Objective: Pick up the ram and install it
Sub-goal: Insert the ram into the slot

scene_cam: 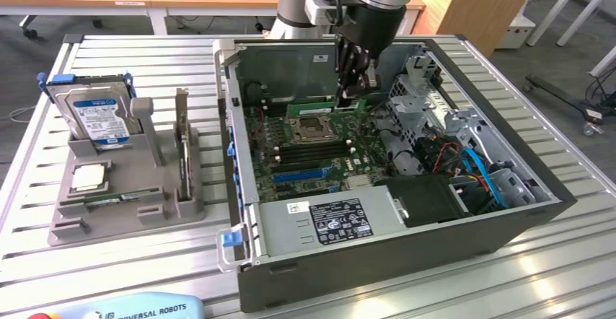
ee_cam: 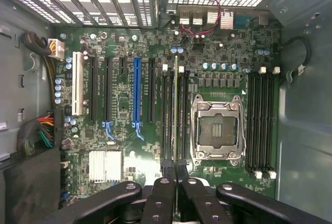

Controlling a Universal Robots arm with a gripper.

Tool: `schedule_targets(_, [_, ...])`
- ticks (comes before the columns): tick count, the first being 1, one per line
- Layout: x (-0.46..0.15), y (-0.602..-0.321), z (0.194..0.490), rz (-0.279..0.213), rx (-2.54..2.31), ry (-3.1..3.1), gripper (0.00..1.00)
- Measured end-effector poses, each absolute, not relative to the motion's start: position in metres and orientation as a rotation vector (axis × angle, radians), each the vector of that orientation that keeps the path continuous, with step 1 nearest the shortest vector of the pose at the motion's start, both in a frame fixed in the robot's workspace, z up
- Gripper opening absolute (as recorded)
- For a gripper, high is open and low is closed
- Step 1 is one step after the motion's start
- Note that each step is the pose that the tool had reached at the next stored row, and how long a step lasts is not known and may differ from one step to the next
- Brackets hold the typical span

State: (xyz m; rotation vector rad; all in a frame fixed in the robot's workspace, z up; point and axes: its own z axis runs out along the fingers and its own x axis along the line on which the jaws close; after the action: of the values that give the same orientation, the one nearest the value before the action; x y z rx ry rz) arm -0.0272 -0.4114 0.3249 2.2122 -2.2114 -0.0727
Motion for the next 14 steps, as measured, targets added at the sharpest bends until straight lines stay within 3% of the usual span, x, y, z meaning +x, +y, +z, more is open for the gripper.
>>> schedule_targets(14, [-0.027,-0.411,0.314,-0.073,2.212,-2.212,0.12])
